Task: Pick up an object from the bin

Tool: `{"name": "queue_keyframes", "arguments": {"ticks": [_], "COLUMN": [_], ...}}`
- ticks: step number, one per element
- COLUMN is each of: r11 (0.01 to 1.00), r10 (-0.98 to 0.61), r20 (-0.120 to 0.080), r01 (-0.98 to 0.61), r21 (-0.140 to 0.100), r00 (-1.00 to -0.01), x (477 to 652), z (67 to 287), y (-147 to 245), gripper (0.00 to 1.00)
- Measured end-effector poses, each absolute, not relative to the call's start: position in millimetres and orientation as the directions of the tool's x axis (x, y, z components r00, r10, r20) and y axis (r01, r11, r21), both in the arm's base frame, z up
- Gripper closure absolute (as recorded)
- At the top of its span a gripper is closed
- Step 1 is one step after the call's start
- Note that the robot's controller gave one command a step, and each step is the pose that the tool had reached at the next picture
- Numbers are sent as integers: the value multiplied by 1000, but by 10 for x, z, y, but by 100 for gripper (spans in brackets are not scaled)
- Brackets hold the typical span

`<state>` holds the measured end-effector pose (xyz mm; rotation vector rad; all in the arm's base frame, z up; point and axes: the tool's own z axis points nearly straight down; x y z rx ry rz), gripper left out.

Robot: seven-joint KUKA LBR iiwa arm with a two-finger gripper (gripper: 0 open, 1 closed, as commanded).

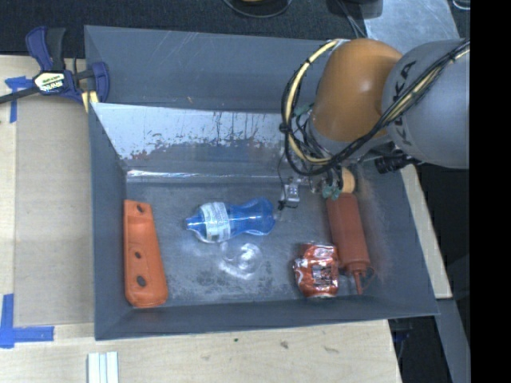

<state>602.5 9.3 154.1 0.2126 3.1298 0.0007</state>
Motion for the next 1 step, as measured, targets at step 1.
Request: {"name": "queue_keyframes", "arguments": {"ticks": [1], "r11": [997], "r10": [-82], "r20": [4], "r01": [-82], "r21": [4], "r00": [-997], "x": [5895], "z": [1128], "y": [1025], "gripper": [0]}}
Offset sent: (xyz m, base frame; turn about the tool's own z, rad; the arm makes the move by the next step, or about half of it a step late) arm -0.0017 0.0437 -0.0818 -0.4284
